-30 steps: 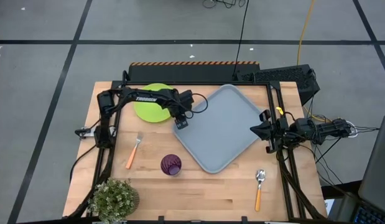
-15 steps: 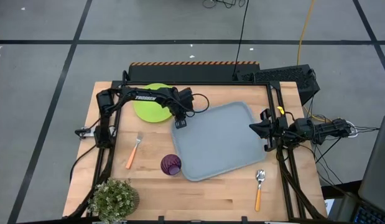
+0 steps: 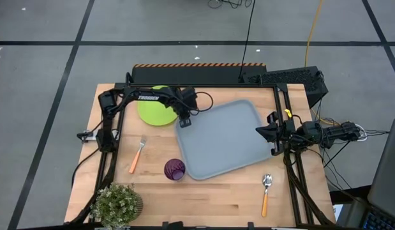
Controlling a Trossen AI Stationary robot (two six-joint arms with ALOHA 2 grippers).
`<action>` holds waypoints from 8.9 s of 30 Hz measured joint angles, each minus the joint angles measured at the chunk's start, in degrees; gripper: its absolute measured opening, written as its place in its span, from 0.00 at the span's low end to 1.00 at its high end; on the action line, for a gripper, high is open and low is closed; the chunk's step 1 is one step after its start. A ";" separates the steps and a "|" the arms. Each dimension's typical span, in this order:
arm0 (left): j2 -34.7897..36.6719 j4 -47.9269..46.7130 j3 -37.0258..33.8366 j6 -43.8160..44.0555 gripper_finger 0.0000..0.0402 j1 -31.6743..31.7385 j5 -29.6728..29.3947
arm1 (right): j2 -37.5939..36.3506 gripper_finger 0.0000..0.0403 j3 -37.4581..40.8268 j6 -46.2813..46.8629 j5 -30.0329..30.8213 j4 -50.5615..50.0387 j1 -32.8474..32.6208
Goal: Pick and place plate/cup/fork/spoon on tray
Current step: Prepare the gray serving tray, then put the orange spoon on the gray serving tray
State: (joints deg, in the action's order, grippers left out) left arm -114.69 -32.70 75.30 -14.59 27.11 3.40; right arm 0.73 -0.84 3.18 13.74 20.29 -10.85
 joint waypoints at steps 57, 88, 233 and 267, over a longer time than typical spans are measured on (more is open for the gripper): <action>0.07 -1.44 0.51 -18.73 0.15 0.26 -0.85 | 0.00 0.00 -0.02 -0.86 -0.04 -1.57 0.00; 0.65 -5.21 0.27 -16.28 0.38 -0.07 -3.01 | 0.00 0.00 -0.02 -0.68 -0.07 -2.64 -0.02; 65.96 58.22 -43.60 -0.50 0.56 -0.66 1.22 | 50.84 0.42 -25.99 78.47 -15.16 -58.22 6.23; 65.96 50.73 -43.56 -2.28 0.56 0.48 -19.98 | 49.32 0.25 -26.07 40.85 -12.12 -34.52 24.41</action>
State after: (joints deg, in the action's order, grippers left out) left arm -48.73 18.03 31.75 -16.88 27.59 -16.58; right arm 50.06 -26.92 44.03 1.62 -14.23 13.56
